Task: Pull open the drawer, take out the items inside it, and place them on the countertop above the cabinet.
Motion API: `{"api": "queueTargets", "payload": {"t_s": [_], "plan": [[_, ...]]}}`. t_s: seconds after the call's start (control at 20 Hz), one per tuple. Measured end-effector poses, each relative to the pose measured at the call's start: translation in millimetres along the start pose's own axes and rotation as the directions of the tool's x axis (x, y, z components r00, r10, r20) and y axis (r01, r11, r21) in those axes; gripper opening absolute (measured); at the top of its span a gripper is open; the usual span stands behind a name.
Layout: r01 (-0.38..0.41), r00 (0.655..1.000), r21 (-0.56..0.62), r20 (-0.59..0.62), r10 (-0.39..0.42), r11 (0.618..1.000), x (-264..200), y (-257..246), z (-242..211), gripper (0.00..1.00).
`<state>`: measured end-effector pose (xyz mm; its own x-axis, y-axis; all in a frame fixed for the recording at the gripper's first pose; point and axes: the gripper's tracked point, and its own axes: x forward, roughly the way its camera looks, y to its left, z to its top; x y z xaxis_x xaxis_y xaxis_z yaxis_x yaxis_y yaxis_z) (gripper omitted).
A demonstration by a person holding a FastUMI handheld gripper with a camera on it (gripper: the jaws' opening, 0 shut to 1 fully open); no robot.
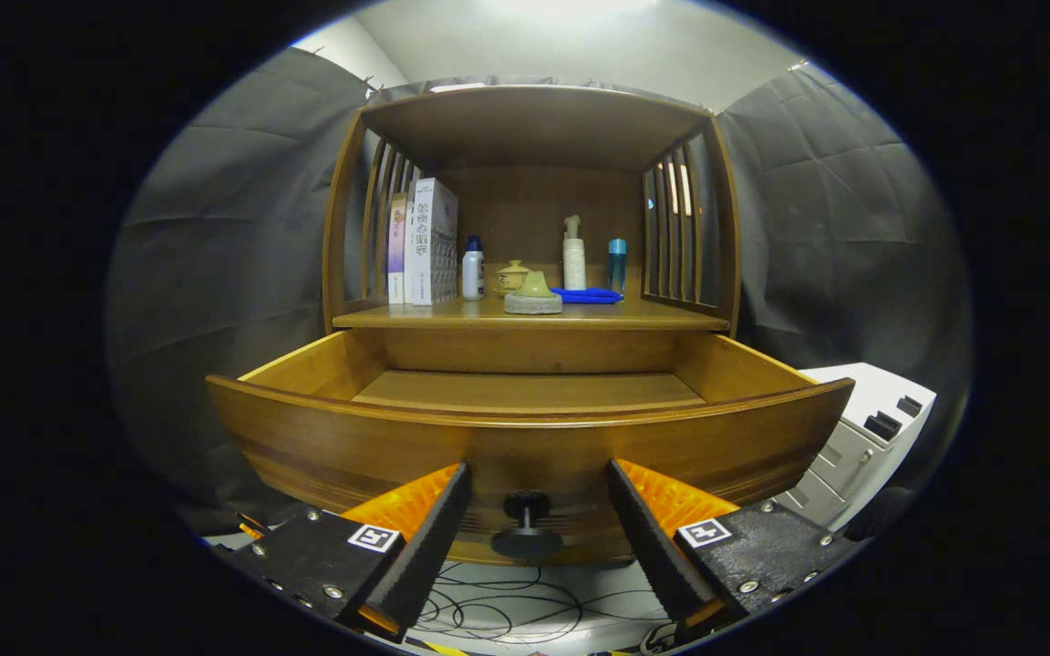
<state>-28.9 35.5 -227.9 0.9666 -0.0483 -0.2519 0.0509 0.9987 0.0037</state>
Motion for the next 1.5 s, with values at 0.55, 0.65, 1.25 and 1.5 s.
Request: {"api": "queueTargets", "payload": {"t_s": [0.55, 0.65, 1.25, 1.5], "plan": [[-0.009, 1.0, 0.023, 0.001, 0.009, 1.0, 57, 4, 25, 0.95], [-0.011, 0.999, 0.037, -0.037, 0.012, 0.999, 75, 5, 23, 0.95], [-0.009, 1.0, 0.042, -0.002, 0.009, 0.999, 173, 2, 44, 0.93], [0.005, 1.0, 0.041, 0.005, -0.006, 0.999, 186, 1, 48, 0.93]]}}
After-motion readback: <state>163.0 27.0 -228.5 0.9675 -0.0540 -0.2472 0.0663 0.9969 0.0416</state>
